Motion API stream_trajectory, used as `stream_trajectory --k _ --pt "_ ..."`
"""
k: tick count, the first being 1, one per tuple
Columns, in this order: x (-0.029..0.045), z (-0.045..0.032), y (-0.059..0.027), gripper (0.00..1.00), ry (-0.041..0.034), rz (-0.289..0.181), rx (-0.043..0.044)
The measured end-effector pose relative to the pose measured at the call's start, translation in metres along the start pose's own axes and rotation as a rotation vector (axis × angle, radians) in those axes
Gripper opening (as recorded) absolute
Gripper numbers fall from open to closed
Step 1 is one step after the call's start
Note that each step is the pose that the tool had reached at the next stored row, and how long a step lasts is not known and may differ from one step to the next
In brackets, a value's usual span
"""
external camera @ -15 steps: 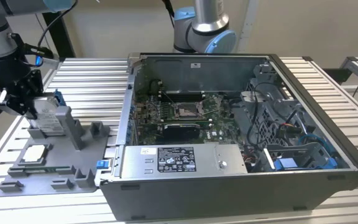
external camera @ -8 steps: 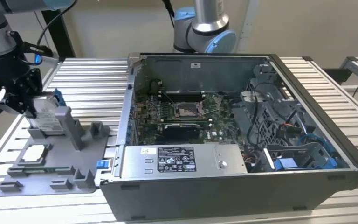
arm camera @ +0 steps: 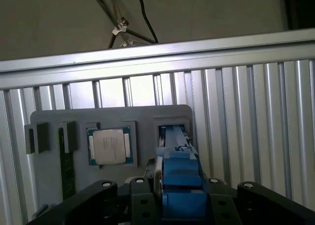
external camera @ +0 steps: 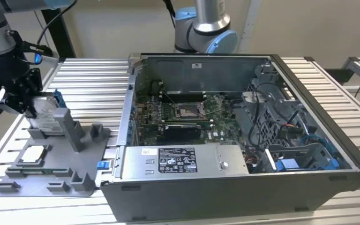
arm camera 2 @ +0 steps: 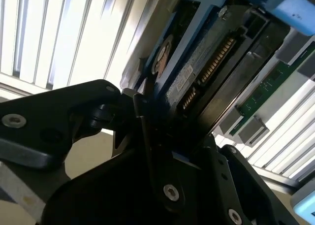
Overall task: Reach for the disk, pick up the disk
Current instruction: 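Pick up the disk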
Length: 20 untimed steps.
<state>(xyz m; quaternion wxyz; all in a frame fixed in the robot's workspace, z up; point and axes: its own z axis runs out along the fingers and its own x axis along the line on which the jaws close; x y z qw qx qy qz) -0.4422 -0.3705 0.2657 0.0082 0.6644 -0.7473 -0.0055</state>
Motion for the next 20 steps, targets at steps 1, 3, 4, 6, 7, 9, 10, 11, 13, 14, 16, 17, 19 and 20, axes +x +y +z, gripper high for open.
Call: stream_trajectory --k 1,3,4,6,7,9,10,11,13,14,16,17,19,20 --pt "0.0000 -0.0001 0.0000 0.00 0.0000 0.000 0.0000" --pt "0.0000 -0.0002 0.0000 0.00 0.0001 0.000 0.0000" --pt "0.0000 -0.0006 0.0000 0.00 0.0002 0.000 -0.0002" --pt "0.0000 -0.0022 0.0001 0.00 0.0003 0.000 -0.0004" --pt "0.0000 -0.0031 0.0001 0.00 0.0002 0.000 -0.0001" --pt "0.0000 -0.0055 0.0001 0.00 0.0001 0.000 -0.0001" --pt "0.0000 -0.0068 0.0001 0.00 0.0001 0.000 -0.0001" --pt "0.0000 -0.0082 0.0002 0.00 0.0001 0.000 -0.0001" --pt "0.0000 -0.0108 0.0002 0.00 0.0001 0.000 0.0000" --pt "0.0001 -0.0120 0.0002 0.00 0.0001 0.000 -0.0001" --pt "0.0001 -0.0142 0.0003 0.00 0.0001 0.000 0.0000" --pt "0.0001 -0.0152 0.0003 0.00 0.0001 0.000 -0.0001" --pt "0.0001 -0.0172 0.0003 0.00 0.0001 0.000 -0.0001" --pt "0.0001 -0.0182 0.0004 0.00 0.0001 0.000 -0.0001"
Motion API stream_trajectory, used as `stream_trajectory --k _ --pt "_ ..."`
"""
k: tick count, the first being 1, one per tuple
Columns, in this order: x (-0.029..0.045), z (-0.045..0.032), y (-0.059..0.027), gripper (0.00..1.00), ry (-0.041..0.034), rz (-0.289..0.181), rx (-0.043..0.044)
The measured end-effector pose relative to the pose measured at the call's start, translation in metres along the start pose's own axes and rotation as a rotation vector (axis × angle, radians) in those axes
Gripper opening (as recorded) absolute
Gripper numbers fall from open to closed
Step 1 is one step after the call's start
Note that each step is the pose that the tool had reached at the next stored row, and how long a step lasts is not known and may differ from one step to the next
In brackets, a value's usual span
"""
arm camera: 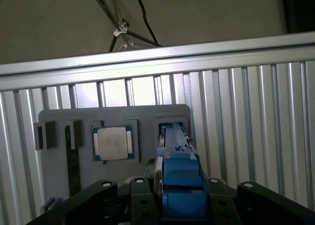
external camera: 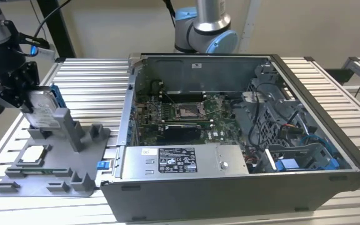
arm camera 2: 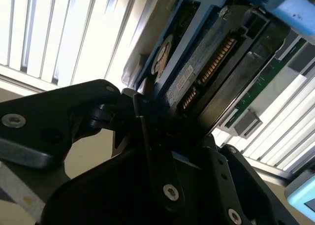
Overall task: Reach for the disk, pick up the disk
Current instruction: 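Pick up the disk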
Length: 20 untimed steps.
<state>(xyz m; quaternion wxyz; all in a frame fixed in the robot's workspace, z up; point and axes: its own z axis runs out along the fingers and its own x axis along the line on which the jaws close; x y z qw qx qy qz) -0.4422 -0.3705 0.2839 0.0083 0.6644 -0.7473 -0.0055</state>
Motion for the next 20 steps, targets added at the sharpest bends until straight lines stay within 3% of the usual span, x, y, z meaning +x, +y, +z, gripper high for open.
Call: stream_trajectory --k 20 --pt "0.0001 -0.0211 0.0004 0.00 0.0000 0.000 -0.0001"
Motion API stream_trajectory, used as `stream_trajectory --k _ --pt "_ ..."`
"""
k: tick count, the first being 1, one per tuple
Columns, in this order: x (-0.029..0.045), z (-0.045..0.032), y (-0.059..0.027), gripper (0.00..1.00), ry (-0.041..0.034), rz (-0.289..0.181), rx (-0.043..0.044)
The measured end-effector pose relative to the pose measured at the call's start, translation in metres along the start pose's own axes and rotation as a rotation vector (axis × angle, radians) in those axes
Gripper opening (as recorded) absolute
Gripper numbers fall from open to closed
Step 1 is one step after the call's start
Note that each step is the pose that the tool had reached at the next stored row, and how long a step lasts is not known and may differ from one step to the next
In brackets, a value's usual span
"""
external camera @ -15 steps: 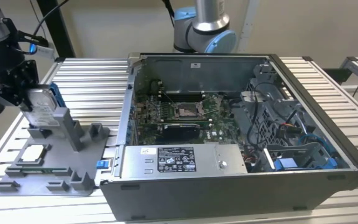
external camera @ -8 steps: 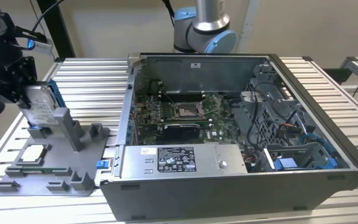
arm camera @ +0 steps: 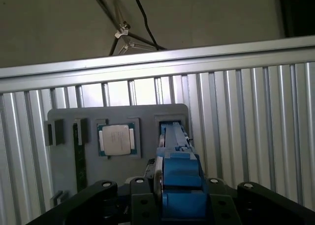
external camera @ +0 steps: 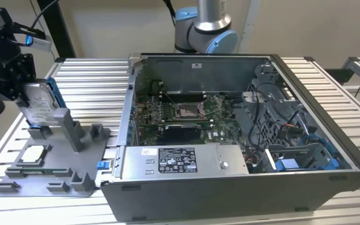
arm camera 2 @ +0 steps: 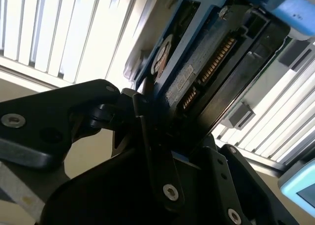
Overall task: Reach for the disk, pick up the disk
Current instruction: 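Pick up the disk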
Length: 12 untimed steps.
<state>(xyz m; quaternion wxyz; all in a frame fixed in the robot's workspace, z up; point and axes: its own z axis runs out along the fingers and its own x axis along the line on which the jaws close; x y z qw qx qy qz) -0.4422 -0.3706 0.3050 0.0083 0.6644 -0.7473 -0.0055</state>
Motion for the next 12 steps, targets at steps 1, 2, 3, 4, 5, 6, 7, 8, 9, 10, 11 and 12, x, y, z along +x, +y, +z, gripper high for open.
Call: stream_trajectory --k 1,2,3,4,5,6,7,8,9,10,11,12 --pt "0.0000 -0.0010 0.0000 0.00 0.0000 0.000 0.0000" --pt "0.0000 -0.0021 0.0001 0.00 0.0000 0.000 -0.0001" --pt "0.0000 -0.0031 0.0001 0.00 0.0000 0.000 -0.0001" --pt "0.0000 -0.0041 0.0001 0.00 0.0001 0.000 -0.0001" --pt "0.0000 -0.0051 0.0001 0.00 0.0000 0.000 -0.0001" --pt "0.0000 -0.0062 0.0002 0.00 0.0001 0.000 -0.0002" --pt "0.0000 -0.0072 0.0002 0.00 0.0000 0.000 0.0000" --pt "0.0000 -0.0081 0.0002 0.00 0.0000 0.000 -0.0001" --pt "0.0000 -0.0090 0.0002 0.00 0.0000 0.000 0.0000" --pt "0.0000 -0.0098 0.0002 0.00 0.0000 0.000 -0.0001" --pt "0.0000 -0.0106 0.0003 0.00 0.0000 0.000 0.0000" --pt "0.0000 -0.0114 0.0003 0.00 0.0000 0.000 0.0000"
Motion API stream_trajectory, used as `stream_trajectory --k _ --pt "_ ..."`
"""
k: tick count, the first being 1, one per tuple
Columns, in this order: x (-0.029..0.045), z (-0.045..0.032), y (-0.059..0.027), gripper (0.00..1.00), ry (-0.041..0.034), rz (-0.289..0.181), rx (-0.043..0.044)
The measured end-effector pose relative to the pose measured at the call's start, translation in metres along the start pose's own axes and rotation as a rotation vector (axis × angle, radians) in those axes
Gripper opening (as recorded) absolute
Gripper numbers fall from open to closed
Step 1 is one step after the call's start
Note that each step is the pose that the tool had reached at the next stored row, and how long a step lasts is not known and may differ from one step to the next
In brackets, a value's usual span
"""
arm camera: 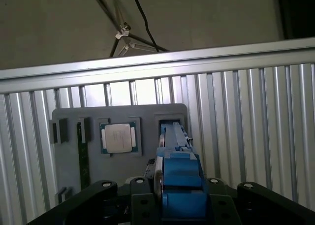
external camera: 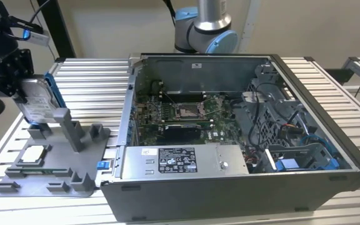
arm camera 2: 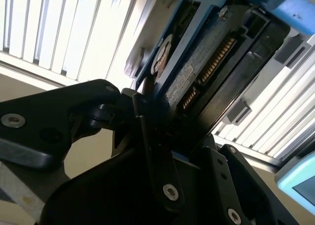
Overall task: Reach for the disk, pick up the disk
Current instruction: 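Pick up the disk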
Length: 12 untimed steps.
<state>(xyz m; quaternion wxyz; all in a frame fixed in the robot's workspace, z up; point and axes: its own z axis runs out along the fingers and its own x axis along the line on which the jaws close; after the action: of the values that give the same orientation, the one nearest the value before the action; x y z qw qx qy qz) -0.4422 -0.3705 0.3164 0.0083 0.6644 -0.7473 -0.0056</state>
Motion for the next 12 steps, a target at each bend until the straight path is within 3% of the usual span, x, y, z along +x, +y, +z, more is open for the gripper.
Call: stream_trajectory --k 12 --pt "0.0001 -0.0083 0.0002 0.00 0.0001 0.000 -0.0001"
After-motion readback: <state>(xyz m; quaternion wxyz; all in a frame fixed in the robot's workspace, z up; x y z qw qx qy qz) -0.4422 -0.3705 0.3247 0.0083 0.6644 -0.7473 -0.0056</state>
